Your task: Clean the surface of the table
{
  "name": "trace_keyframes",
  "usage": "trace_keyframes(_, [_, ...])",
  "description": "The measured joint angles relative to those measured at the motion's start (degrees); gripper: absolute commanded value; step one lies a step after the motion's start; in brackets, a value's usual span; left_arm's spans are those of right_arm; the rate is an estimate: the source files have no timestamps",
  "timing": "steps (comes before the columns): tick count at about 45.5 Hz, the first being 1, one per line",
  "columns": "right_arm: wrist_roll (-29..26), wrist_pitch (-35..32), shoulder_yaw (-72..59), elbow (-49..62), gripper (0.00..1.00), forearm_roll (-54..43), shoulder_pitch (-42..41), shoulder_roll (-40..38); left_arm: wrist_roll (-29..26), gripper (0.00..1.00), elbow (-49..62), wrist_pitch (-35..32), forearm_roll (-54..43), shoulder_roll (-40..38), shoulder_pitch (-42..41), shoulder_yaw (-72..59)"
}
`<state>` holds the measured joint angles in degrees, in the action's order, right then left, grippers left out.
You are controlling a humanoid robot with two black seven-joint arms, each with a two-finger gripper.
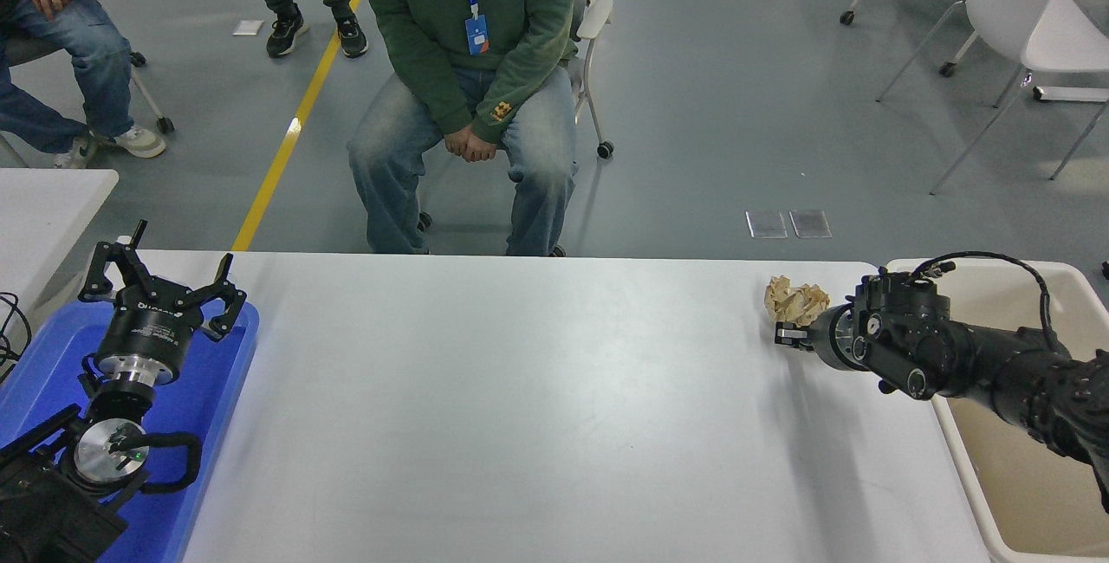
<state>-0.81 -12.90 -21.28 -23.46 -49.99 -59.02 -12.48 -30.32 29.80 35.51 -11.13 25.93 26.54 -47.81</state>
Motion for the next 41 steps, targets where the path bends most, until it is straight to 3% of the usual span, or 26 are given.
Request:
trace_keyframes(14, [0.77,-0.85,1.2,-2.05,0.0,0.63,-0.44,-3.93,0.0,1.0,0.0,0.0,0.0,0.0,0.0,0.0])
trace_keyframes(41, [2.58,-1.89,6.46,-18.0,0.0,2.57,-2.29,-18.25,0.0,1.0,0.0,0.0,-0.01,0.0,0.0,0.0])
